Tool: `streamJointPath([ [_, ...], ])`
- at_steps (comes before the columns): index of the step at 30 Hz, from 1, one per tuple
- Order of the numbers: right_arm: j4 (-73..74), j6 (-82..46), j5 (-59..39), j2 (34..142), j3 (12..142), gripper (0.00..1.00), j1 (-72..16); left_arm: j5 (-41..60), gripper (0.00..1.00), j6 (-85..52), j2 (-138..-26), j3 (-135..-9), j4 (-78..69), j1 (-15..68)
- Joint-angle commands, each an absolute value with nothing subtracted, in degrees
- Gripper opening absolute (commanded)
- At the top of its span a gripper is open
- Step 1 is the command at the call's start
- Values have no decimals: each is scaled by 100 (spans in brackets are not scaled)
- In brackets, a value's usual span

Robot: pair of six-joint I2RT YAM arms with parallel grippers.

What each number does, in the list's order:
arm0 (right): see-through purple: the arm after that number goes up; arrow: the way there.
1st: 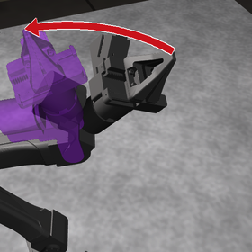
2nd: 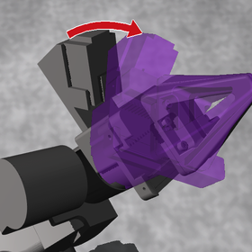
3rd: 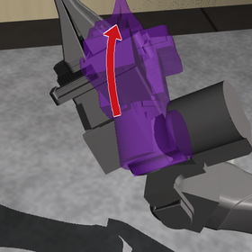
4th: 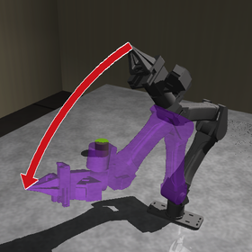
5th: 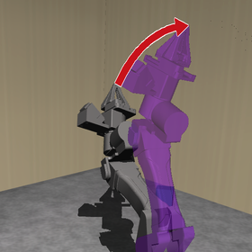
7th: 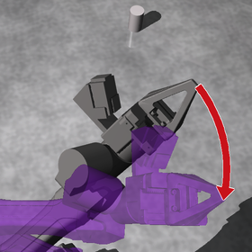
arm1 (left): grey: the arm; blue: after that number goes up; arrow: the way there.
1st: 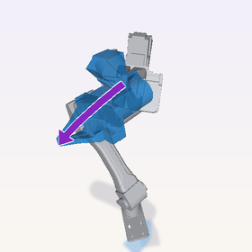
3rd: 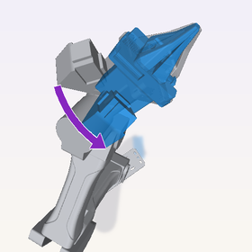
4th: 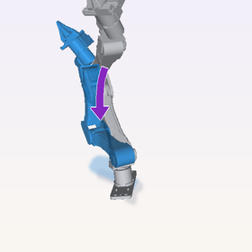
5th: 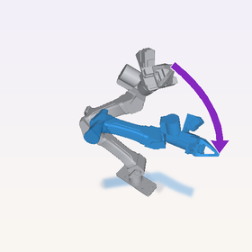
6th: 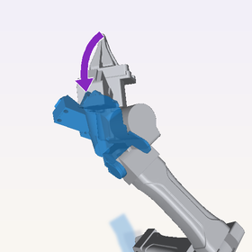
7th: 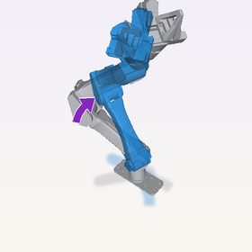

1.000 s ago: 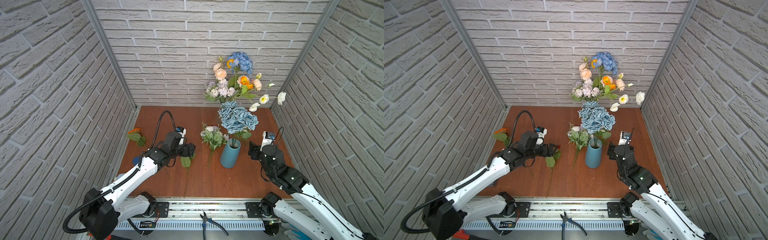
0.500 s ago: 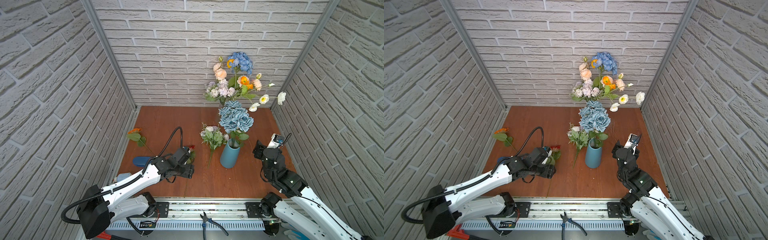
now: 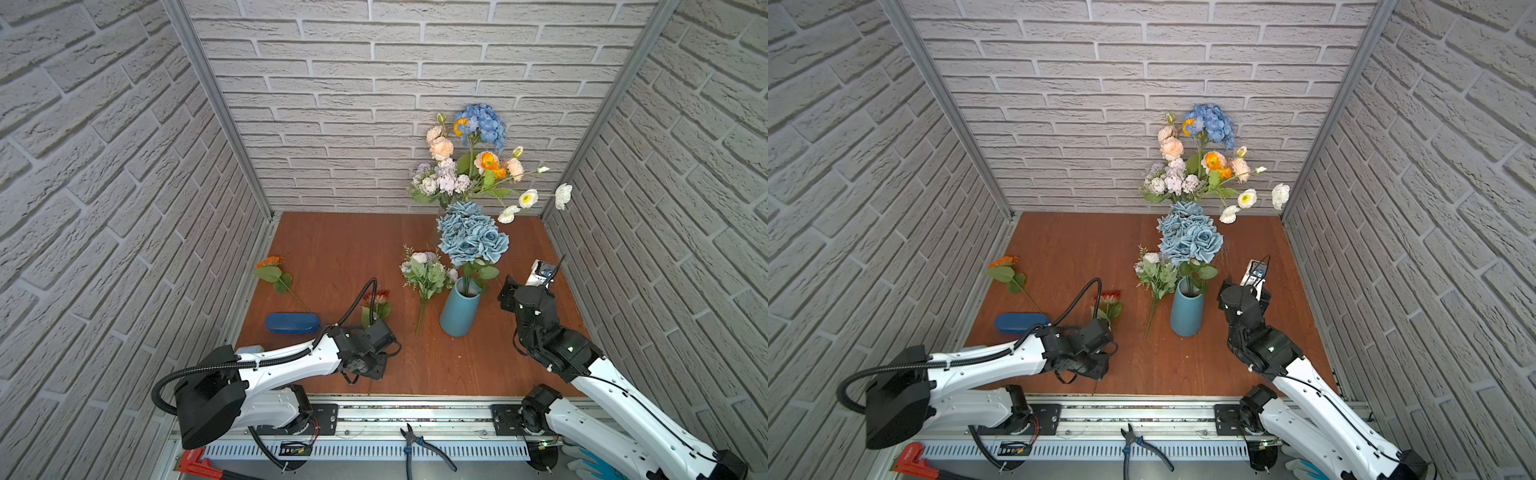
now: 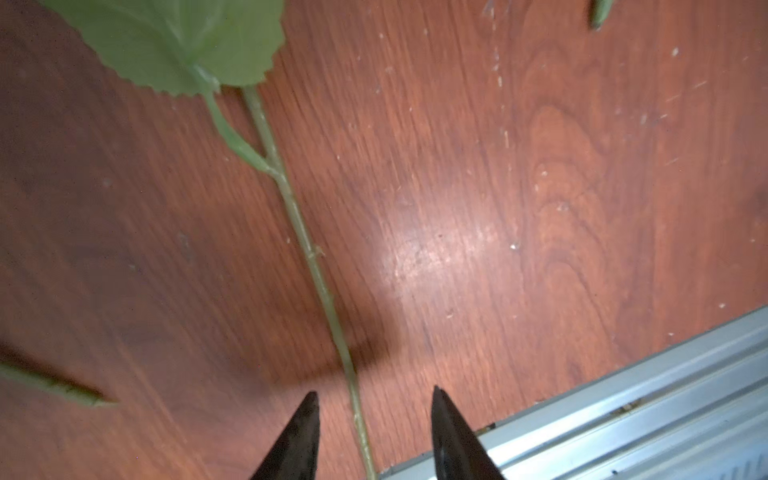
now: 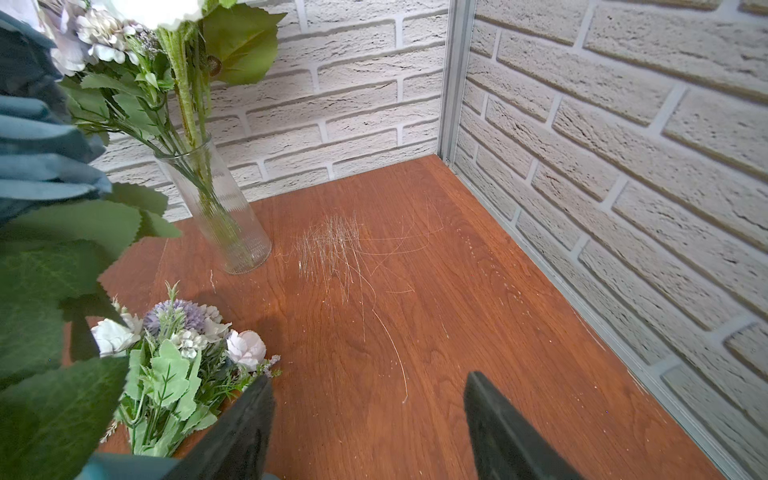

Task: Arrange the flowers into the vase
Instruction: 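Grasp the red gerbera stem with the left gripper, then lift the red gerbera with the left gripper while the right moves toward it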

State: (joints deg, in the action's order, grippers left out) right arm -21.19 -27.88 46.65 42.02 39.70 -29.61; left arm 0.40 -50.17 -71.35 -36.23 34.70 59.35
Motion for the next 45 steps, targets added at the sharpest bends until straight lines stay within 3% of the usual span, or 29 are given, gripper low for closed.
streamJointPath([
  [1,-1885,-2714,4703,4186,4155,73,-2940,-92,42,-5120,-7369,-3559,3305,6011],
  [9,-1916,-2633,4872,3984,4152,73,-2943,-184,31,-5126,-7826,-3459,3067,6029],
  [22,-1828,-2610,4991,3823,4062,73,-2944,-242,1,-5273,-7980,-3281,2988,5979],
  [32,-1838,-2552,4898,3684,4055,73,-2944,-364,0,-4993,-7567,-3557,3042,5303],
  [39,-1931,-2188,3241,3462,4354,69,-2944,-436,0,-4622,-7405,-4005,2903,4719],
  [45,-2514,-1746,1066,3222,4781,63,-2943,-389,0,-4449,-7566,-4067,2519,4421],
])
